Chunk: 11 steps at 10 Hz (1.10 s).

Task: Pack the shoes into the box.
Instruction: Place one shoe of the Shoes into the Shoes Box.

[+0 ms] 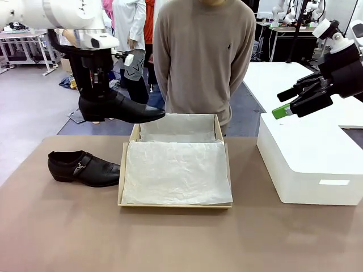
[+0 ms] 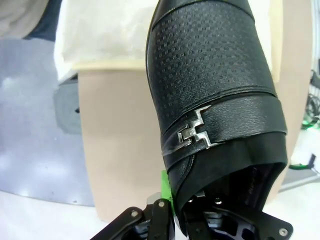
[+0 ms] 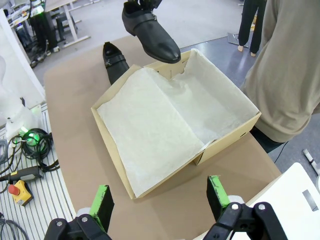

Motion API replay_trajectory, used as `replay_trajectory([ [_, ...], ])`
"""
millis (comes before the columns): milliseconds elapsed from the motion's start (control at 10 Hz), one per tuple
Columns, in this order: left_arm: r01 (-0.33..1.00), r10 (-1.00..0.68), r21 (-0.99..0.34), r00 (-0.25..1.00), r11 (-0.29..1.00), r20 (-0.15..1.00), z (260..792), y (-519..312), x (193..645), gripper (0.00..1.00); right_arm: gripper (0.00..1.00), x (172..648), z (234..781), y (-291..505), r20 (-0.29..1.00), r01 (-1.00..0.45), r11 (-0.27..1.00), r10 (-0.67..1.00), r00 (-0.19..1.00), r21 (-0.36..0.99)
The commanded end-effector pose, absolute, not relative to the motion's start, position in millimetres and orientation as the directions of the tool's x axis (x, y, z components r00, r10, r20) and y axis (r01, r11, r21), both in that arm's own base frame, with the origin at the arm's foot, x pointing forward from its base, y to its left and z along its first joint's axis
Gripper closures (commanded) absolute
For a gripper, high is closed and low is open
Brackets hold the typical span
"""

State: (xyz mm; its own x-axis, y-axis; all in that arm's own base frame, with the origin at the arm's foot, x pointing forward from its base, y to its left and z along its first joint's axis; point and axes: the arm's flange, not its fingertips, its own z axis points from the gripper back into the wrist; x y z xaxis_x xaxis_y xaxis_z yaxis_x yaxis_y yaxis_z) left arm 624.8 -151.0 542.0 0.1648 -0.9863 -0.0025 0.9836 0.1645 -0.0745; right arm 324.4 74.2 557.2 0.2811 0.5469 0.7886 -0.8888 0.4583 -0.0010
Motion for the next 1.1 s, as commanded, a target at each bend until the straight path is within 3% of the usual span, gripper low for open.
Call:
replay_trajectory([
  [0, 0.976, -0.983, -0.112, 0.186, 0.184, 0.001, 552.8, -179.4, 641.5, 1.00, 0.00, 327.9, 556.6, 74.1, 0.802, -0.901, 0.435, 0.541, 0.254, -0.008],
  [600, 0.978, -0.986, -0.141, 0.162, 0.155, 0.036, 535.4, -257.8, 637.7, 1.00, 0.00, 327.9, 556.6, 74.1, 0.802, -0.901, 0.435, 0.541, 0.254, -0.008],
  [1000, 0.995, -0.993, -0.067, 0.075, 0.070, 0.087, 514.4, -295.4, 640.4, 1.00, 0.00, 327.9, 556.6, 74.1, 0.802, -0.901, 0.435, 0.541, 0.254, -0.008],
])
